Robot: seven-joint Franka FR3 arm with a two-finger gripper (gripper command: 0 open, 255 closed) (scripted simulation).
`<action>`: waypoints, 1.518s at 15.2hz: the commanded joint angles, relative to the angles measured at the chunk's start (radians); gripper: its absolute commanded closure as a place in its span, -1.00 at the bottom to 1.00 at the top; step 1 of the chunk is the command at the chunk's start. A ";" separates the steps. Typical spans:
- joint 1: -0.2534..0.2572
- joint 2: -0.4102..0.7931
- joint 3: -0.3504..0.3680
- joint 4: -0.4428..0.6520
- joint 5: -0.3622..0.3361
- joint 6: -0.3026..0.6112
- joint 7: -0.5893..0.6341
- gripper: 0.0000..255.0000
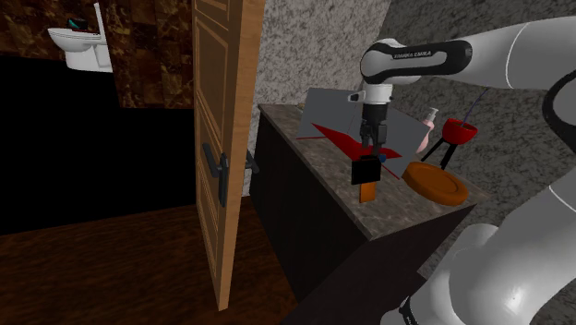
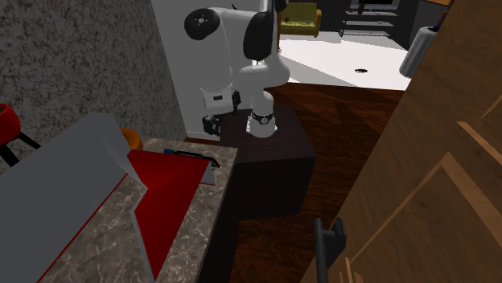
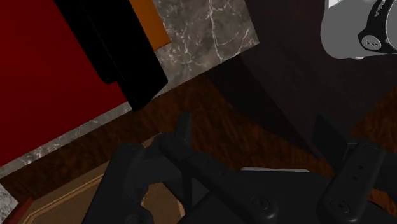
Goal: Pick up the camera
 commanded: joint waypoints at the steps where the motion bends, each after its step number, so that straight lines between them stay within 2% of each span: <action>1: 0.003 0.096 -0.024 0.054 0.008 0.000 -0.147 -1.00; 7: -0.037 0.391 -0.021 0.232 0.043 0.016 -0.510 -1.00; 16: -0.045 0.426 -0.013 0.172 0.059 0.107 -0.505 -1.00; 17: -0.046 0.427 -0.013 0.171 0.059 0.108 -0.506 1.00; 23: -0.047 0.428 -0.013 0.172 0.059 0.108 -0.507 1.00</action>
